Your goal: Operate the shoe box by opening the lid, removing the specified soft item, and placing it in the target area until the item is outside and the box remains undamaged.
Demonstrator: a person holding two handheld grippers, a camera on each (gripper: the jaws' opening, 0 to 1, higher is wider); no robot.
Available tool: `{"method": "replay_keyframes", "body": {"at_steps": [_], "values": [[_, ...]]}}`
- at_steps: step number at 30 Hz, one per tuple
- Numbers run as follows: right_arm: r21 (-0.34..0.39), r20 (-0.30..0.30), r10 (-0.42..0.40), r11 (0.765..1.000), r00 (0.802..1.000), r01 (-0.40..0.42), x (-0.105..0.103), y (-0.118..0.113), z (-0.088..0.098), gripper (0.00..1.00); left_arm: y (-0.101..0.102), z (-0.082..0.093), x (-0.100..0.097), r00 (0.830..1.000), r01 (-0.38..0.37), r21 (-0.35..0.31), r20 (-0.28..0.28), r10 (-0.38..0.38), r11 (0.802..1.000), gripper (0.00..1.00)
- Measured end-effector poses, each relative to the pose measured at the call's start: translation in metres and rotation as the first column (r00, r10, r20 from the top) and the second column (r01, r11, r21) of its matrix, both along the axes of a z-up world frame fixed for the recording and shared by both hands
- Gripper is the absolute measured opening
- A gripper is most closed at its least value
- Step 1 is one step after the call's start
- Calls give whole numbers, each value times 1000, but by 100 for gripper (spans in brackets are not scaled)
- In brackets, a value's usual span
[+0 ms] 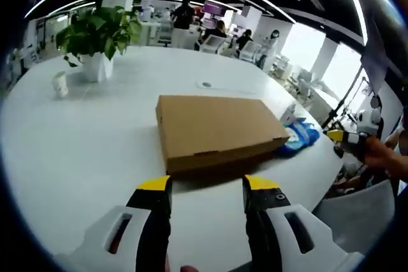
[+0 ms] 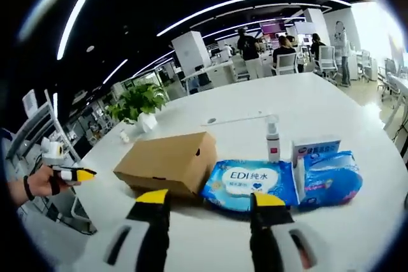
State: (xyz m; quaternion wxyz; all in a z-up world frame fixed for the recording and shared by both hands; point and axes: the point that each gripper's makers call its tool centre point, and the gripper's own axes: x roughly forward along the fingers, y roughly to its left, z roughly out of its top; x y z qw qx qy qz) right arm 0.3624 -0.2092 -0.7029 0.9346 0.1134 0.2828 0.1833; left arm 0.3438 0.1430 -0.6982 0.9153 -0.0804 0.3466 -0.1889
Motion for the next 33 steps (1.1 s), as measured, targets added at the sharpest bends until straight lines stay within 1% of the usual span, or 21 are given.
{"method": "replay_keyframes", "body": {"at_steps": [4,6,8,14,17,21,24,28,29,33], "values": [[-13,12,-8,1000,1000,9,-11,-11,5,50,-7,4,-11,1000,12,19,10,-12,1000,46],[-17,20,-9,1000,1000,10,-16,-14,8,51,-9,5,-15,1000,14,17,14,-14,1000,47],[-36,30,-8,999,1000,9,-23,-20,12,53,-12,7,-22,1000,15,20,22,-15,1000,47],[-51,50,-19,998,999,22,-36,-28,21,58,-17,7,-31,999,23,27,36,-24,999,49],[-54,61,-24,998,998,28,-41,-27,23,59,-20,8,-34,999,27,27,44,-28,999,50],[-50,68,-31,998,997,34,-44,-26,23,60,-24,9,-36,997,44,42,54,-47,998,51],[-49,77,-34,998,996,38,-45,-26,25,60,-24,11,-36,997,43,34,65,-45,999,50],[-48,84,-36,998,996,40,-47,-24,26,60,-26,7,-39,997,44,34,58,-46,998,50],[-47,82,-35,998,996,39,-48,-24,26,60,-27,5,-41,997,52,36,48,-54,998,50],[-46,87,-40,998,995,45,-46,-25,27,60,-26,6,-39,997,50,30,52,-52,998,50]]}}
